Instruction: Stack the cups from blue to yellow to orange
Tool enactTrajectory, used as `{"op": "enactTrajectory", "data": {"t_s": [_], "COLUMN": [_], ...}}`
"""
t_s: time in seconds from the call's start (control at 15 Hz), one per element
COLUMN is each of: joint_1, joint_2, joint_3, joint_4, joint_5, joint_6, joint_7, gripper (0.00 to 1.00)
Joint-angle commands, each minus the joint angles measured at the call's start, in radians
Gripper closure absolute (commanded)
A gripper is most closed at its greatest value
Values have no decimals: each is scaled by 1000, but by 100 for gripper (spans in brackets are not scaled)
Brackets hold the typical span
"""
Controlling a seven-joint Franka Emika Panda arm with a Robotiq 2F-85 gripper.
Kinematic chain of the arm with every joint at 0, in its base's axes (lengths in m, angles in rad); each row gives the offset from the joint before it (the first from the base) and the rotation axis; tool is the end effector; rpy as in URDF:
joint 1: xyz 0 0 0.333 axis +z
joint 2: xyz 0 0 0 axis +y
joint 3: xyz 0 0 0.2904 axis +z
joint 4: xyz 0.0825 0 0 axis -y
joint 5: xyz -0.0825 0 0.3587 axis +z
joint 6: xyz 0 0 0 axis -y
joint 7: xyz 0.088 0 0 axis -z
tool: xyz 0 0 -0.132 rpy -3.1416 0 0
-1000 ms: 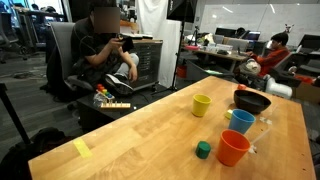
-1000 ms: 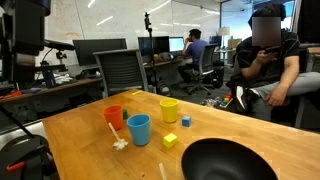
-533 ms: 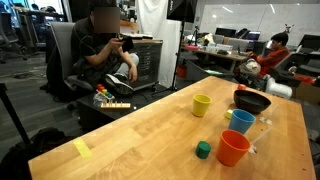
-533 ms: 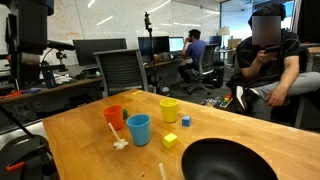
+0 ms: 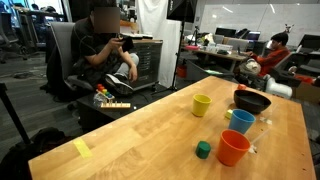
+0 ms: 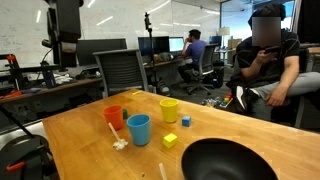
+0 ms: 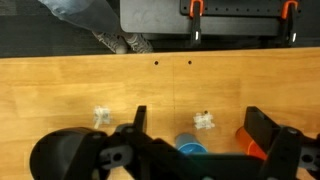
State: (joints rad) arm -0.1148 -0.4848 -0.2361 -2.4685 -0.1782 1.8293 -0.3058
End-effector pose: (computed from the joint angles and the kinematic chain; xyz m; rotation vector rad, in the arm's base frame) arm 0.3397 -0.1431 0.4108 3.1229 0.0782 -0.2695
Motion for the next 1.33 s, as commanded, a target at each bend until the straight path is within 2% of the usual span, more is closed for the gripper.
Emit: {"op": "enactTrajectory", "data": {"t_s": [0.0, 0.6, 1.27], "joint_1": [3, 1, -2], "joint_2": [100, 231, 367], "joint_3": [-1, 17, 59], "joint_4": [74, 43, 12], "joint_5": [55, 135, 226], "joint_6": [56, 298, 538], "joint_7": [16, 24, 172], "gripper": [0, 0, 0]}}
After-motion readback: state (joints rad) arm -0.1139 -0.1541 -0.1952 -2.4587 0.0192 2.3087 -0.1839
